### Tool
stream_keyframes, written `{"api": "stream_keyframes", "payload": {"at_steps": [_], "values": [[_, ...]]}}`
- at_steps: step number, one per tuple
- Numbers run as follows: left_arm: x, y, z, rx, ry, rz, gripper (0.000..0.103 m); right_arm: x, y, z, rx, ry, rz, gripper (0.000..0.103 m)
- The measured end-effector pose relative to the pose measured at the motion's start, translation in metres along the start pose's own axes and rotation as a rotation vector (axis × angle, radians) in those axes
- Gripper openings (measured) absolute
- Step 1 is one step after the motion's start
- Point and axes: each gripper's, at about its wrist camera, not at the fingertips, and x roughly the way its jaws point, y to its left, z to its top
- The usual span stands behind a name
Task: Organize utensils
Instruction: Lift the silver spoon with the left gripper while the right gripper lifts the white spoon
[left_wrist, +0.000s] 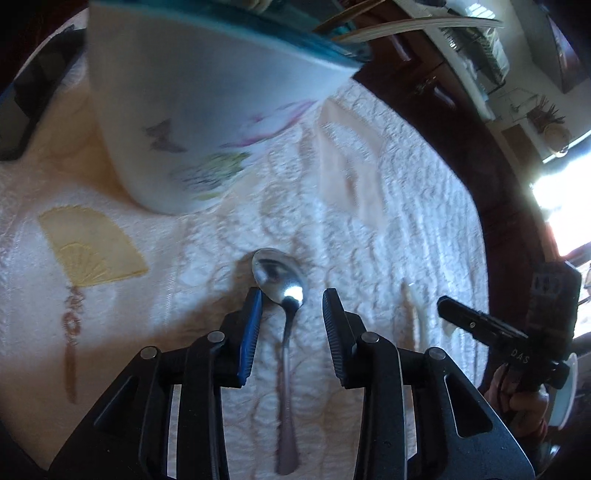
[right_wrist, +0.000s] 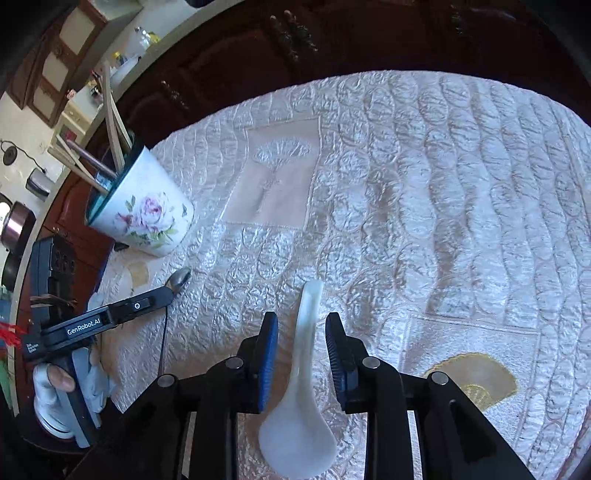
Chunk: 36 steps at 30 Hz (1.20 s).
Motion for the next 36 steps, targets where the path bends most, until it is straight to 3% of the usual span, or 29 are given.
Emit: {"api": "stream_keyframes", "payload": {"at_steps": [4,10,20,32,33,34,36], "values": [[-0.001,-0.022,-0.001,0.054,-0.027,-0.051,0.031,-0.008,-0.004,0.003,0.02,-0.023,0.001,0.025],[0.014,-0.058,-0.002,0.147,0.019,-0.092,0.032,-0.016,-0.008,0.005,0.037,-0.041,0.0,0.026],[0.021,-0.05,0.01,0.255,0.024,0.085,0.034,-0.003,-0.007,0.0,0.017,0.006,0.01,0.026],[0.059,-0.062,0.029,0.45,0.134,0.066,0.034,0.03,-0.013,0.001,-0.023,0.096,0.058,0.026],[0.06,-0.063,0.028,0.466,0.141,0.063,0.03,0.032,-0.014,0.002,-0.03,0.1,0.059,0.026],[0.061,-0.066,0.027,0.477,0.145,0.066,0.019,0.036,-0.014,0.004,-0.035,0.105,0.063,0.026],[0.061,-0.067,0.024,0.495,0.15,0.069,0.012,0.039,-0.014,0.009,-0.041,0.107,0.084,0.026]]}}
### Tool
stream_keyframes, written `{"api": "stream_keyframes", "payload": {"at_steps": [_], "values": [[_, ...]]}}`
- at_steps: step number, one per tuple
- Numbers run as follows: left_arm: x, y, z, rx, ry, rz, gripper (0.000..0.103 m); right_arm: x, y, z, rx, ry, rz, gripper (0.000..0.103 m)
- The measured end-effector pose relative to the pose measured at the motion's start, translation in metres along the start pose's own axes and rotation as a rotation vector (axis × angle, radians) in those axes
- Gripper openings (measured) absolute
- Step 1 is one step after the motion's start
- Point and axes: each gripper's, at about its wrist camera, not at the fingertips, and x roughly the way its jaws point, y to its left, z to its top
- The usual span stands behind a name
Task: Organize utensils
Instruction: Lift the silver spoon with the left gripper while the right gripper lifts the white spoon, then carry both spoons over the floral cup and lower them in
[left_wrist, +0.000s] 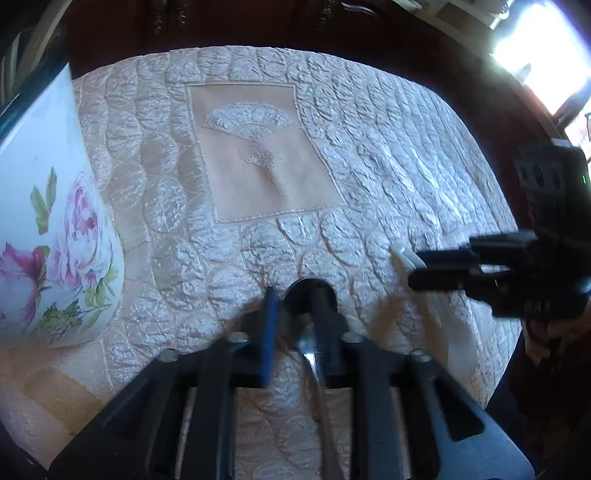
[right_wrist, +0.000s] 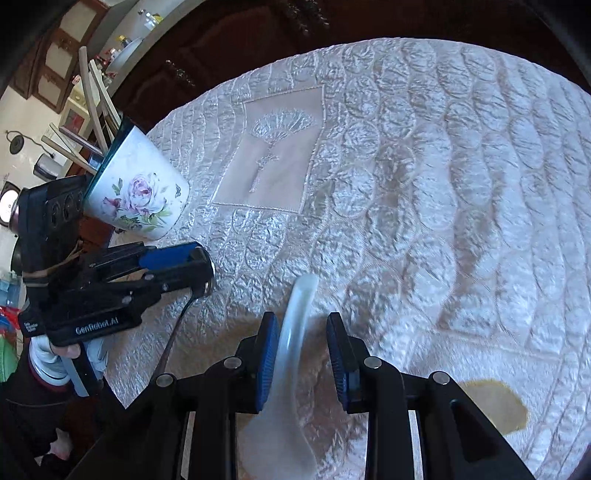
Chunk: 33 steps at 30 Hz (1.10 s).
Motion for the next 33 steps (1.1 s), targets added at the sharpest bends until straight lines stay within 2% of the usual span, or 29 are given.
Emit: {"api": "stream_keyframes", "payload": {"at_steps": [3,6,11,20,26,33], "values": [[-0.007,0.002,-0.005,-0.004,-0.004,-0.013,0.006,0.004,0.002,0.004,-0.006,-0.01,0.027,0.014],[-0.02,0.007,-0.012,-0.04,-0.034,-0.012,0.001,-0.004,0.016,0.006,-0.058,-0.043,0.006,0.013],[-0.05,0.011,-0.025,-0.079,-0.095,-0.013,0.001,-0.035,0.04,0.008,-0.108,-0.141,-0.002,0.012],[-0.103,0.027,-0.043,-0.147,-0.202,0.011,0.001,-0.072,0.075,0.019,-0.142,-0.261,0.035,0.012],[-0.165,0.033,-0.041,-0.139,-0.315,0.068,0.001,-0.088,0.112,0.035,-0.191,-0.35,0.084,0.012],[-0.238,0.052,-0.027,-0.13,-0.458,0.23,0.001,-0.09,0.168,0.071,-0.275,-0.43,0.148,0.012]]}}
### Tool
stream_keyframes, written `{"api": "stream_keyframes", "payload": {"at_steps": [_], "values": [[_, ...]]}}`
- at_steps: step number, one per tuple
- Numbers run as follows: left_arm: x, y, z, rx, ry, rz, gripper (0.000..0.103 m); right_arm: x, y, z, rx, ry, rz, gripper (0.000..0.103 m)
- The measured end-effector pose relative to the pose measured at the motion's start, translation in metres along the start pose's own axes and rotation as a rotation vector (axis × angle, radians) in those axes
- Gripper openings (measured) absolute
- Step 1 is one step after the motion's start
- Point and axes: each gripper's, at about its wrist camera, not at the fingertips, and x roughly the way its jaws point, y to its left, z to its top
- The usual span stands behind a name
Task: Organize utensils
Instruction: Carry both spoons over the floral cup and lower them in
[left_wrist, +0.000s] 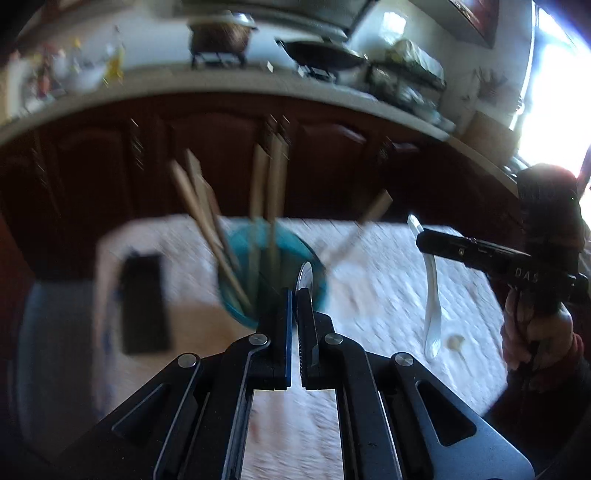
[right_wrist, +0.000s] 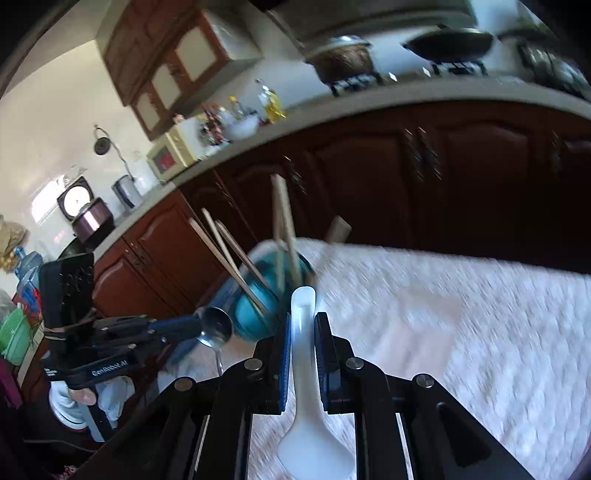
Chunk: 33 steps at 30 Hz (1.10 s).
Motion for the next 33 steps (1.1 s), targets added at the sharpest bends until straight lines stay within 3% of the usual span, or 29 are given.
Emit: {"api": "stream_keyframes", "payload": {"at_steps": [6,18,24,33], "values": [[-0.006,0.017,0.031,0.042,-0.13,0.184,0.001,0.038,0.027,0.034,-0.028,-0.077,0.014,0.012],[0.025,0.024,0.029,0.115,-0.291,0.392,0.001,0.102,0.043,0.043,-0.088,-0.163,-0.029,0.012],[0.039,0.019,0.015,0.138,-0.303,0.423,0.001,0.117,0.036,0.03,-0.071,-0.18,-0.022,0.012],[0.042,0.022,-0.005,0.092,-0.25,0.387,0.002,0.105,0.037,0.004,-0.126,-0.125,-0.001,0.012]]}}
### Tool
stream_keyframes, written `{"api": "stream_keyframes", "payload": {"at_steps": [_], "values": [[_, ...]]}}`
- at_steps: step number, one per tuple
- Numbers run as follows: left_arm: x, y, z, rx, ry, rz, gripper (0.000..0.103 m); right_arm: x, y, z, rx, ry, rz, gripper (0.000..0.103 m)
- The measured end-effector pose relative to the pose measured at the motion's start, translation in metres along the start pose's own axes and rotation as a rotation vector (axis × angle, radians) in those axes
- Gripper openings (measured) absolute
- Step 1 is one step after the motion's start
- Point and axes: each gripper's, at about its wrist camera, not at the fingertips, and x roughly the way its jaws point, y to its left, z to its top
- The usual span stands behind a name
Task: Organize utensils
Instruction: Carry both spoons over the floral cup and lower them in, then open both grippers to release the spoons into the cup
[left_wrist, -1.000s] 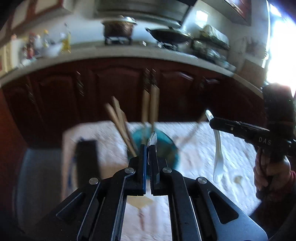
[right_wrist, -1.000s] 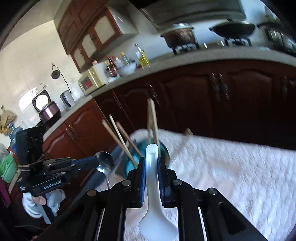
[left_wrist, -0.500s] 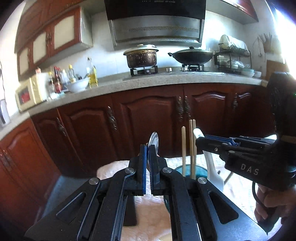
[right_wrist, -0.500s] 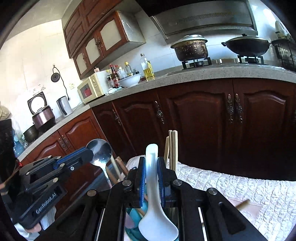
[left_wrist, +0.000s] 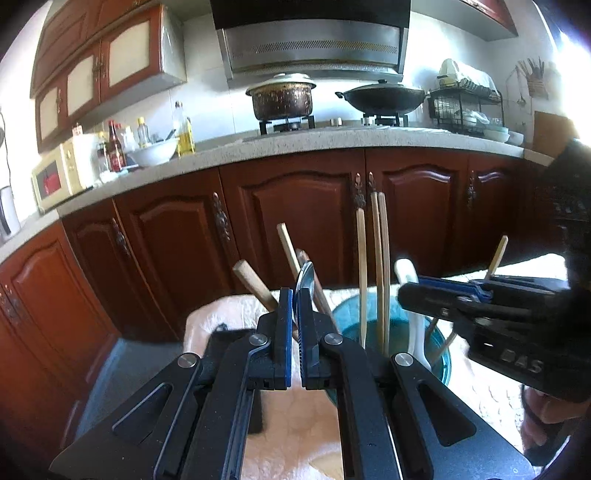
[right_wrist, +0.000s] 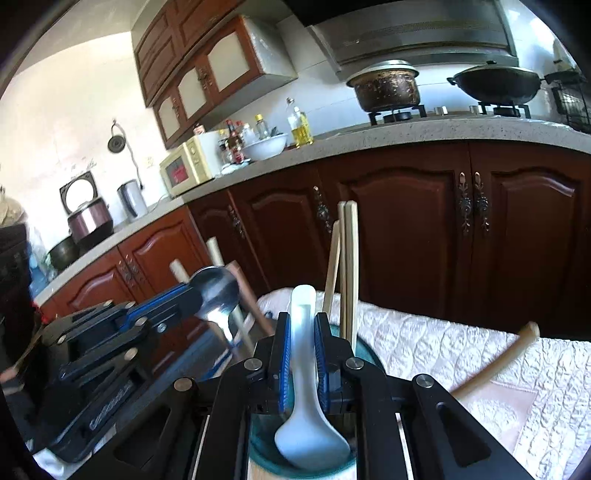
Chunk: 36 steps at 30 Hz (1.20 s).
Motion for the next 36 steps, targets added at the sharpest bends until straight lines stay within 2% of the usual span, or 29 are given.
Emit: {"api": "stream_keyframes", "payload": {"at_steps": [6,14,15,18,20,25,31,36], "values": [[0.001,-0.005,-0.008,-0.029,0.042,-0.028,0.002,-0.009,0.003,-0.011,-0.027,0.052,0.002,0.012],[0.011,-0.011,-0.018,-0.077,0.134,-0.091,0.004,-0.002,-0.007,-0.022,0.026,0.159,0.005,0.011],[0.012,-0.011,-0.018,-0.09,0.148,-0.103,0.005,-0.002,-0.009,-0.022,0.035,0.18,0.0,0.013],[0.012,-0.01,-0.019,-0.119,0.164,-0.117,0.005,-0.013,-0.013,-0.021,0.051,0.172,0.008,0.033],[0.009,-0.009,-0.019,-0.133,0.168,-0.121,0.007,-0.023,-0.014,-0.021,0.053,0.153,0.005,0.034],[0.0,-0.005,-0.014,-0.173,0.171,-0.153,0.035,-0.037,-0.01,-0.02,0.041,0.144,-0.019,0.035],[-0.016,-0.002,-0.01,-0.202,0.17,-0.172,0.047,-0.054,0.001,-0.011,0.016,0.111,-0.039,0.041],[-0.027,-0.006,-0.011,-0.199,0.173,-0.159,0.049,-0.062,0.01,-0.009,-0.007,0.098,-0.082,0.043]]}}
